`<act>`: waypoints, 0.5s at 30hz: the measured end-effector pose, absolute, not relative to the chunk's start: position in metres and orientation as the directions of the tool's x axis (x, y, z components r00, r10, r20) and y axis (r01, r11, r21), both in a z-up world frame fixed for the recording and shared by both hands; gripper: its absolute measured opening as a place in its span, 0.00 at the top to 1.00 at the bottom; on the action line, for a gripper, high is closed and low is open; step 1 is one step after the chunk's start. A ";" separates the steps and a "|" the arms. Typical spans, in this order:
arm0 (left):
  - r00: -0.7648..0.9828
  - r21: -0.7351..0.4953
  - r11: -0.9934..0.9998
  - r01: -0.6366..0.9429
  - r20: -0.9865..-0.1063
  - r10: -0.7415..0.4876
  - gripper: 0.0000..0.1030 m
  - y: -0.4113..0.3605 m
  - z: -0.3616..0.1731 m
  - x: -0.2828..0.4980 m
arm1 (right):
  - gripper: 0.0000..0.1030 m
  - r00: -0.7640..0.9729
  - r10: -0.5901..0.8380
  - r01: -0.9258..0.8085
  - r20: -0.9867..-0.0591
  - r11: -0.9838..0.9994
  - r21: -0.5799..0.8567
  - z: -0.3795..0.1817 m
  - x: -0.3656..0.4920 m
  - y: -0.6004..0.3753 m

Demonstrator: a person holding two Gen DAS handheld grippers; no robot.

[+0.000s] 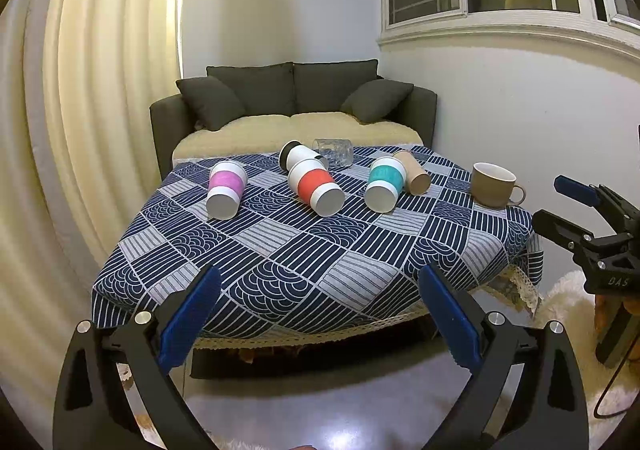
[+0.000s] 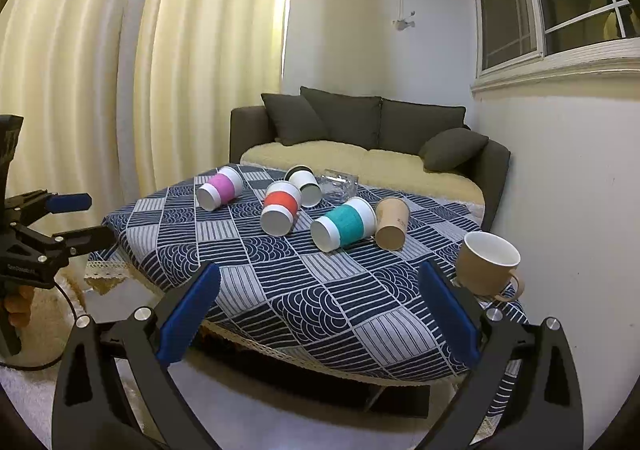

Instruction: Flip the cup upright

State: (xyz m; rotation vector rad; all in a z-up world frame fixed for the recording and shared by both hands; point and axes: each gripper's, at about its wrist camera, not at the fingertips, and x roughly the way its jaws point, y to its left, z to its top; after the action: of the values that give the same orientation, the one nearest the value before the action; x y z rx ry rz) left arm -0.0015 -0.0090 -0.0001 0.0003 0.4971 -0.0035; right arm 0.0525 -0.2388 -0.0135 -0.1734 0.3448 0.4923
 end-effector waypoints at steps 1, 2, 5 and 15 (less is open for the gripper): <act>0.878 -0.003 1.000 0.006 -0.478 -0.006 0.06 -0.009 0.000 -0.001 | 0.05 0.823 0.433 -0.492 -0.368 0.867 -0.080 -0.014 0.053 -0.238; 0.877 -0.002 1.000 0.004 -0.481 -0.005 0.06 -0.009 0.000 0.001 | 0.05 0.818 0.436 -0.497 -0.375 0.864 -0.079 -0.014 0.054 -0.237; 0.860 -0.009 1.000 -0.011 -0.510 0.005 0.06 -0.007 0.000 0.007 | 0.05 0.799 0.445 -0.514 -0.403 0.854 -0.076 -0.016 0.059 -0.232; 0.798 -0.109 0.993 -0.042 -0.602 -0.033 0.06 0.016 0.002 0.052 | 0.05 0.710 0.495 -0.565 -0.501 0.825 0.014 -0.017 0.107 -0.210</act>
State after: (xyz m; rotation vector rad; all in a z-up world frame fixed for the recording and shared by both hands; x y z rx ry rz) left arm 0.0518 0.0164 0.0019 -0.1193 0.6470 0.0048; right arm 0.1066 -0.2102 -0.0170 -0.1449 0.5133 0.5906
